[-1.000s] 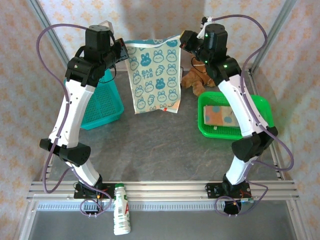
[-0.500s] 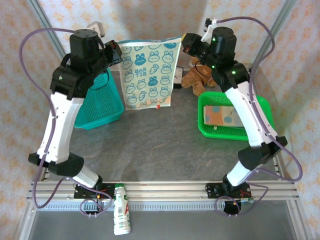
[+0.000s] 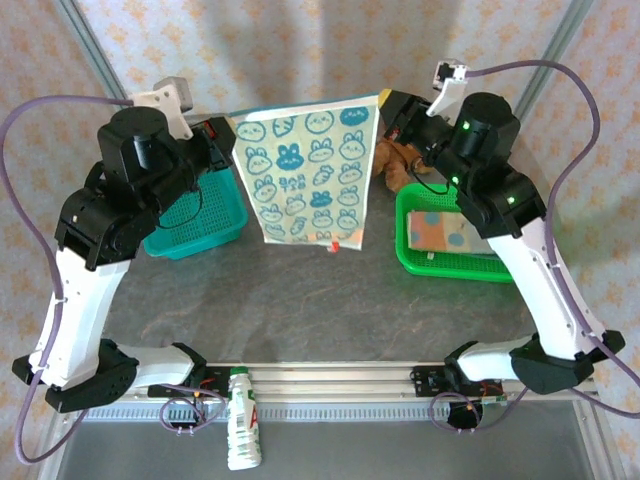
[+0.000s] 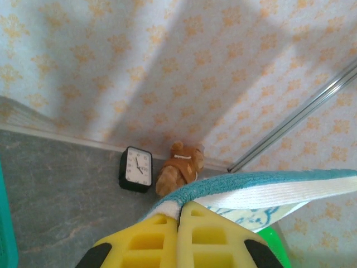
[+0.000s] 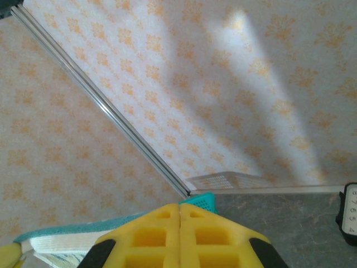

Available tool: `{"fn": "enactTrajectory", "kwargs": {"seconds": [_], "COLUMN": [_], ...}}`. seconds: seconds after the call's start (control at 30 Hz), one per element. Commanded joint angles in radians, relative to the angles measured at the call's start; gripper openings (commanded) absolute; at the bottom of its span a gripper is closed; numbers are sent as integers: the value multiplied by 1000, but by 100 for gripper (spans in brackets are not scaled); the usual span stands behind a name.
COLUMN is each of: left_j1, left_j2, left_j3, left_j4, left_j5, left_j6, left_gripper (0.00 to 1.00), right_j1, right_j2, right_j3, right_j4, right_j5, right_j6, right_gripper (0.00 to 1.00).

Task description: Fold and stack the towels

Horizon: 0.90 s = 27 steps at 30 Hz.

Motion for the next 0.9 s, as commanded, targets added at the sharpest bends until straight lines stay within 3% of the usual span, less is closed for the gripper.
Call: {"fn": "enactTrajectory", "kwargs": {"seconds": [0.0, 0.2, 0.33, 0.5, 0.73, 0.87], "left_j1": [-6, 15, 114, 208, 261, 267], "left_j2": [-15, 78, 198, 398, 664, 770], "left_j3": [-31, -57, -70, 10, 171, 233], "left_j4": [-7, -60, 18, 69, 96, 73], "left_j5": [-60, -115, 12, 88, 129, 149], "left_j6": [-55, -38, -28, 7, 71, 84], "left_gripper": [0, 0, 0, 0, 0, 0], "right_j1": [1, -30, -89, -153, -192, -204], "right_j2": [-22, 50, 152, 339, 629, 720], "right_j3": [-44, -64, -40, 59, 276, 301], "right_j4": [7, -50, -28, -17, -62, -53], "right_j5": [66, 141, 97, 22, -46, -65], "right_j6": [11, 55, 80, 77, 45, 50], "right_gripper": [0, 0, 0, 0, 0, 0]}}
